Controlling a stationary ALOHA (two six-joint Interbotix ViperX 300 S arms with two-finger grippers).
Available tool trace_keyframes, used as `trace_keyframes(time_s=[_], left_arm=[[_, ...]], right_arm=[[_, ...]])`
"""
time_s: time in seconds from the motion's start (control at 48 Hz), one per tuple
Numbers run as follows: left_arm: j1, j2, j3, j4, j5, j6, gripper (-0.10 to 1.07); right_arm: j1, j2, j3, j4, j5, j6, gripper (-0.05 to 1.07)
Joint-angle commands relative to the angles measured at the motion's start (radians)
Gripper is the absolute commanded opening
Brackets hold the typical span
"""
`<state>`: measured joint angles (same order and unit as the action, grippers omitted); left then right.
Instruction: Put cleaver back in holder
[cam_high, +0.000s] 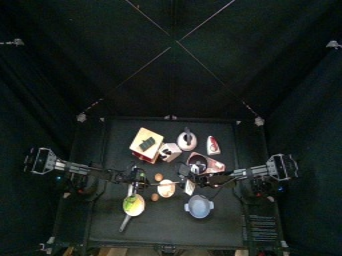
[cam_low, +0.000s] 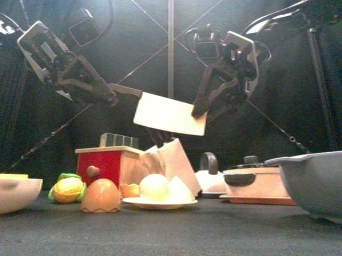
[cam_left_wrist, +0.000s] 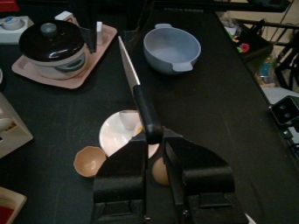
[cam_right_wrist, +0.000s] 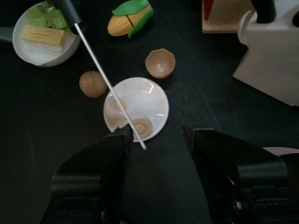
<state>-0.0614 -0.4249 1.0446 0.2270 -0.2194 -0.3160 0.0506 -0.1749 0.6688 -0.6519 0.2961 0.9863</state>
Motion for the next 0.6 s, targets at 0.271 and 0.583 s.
trace_keyframes(time_s=[0.271,0.583], left_arm=[[0.038,-0.275,-0.063,-0.083,0.328,-0.006,0.45],[0.163,-0.327,-0.25,-0.005,0.681,-0.002,0.45]], right_arm=[[-0.087,-0.106,0.029,-0.026,-0.118,0.008,0.83],[-0.336,-0.081,0.058,0.02,-0.35,0.006,0.82]])
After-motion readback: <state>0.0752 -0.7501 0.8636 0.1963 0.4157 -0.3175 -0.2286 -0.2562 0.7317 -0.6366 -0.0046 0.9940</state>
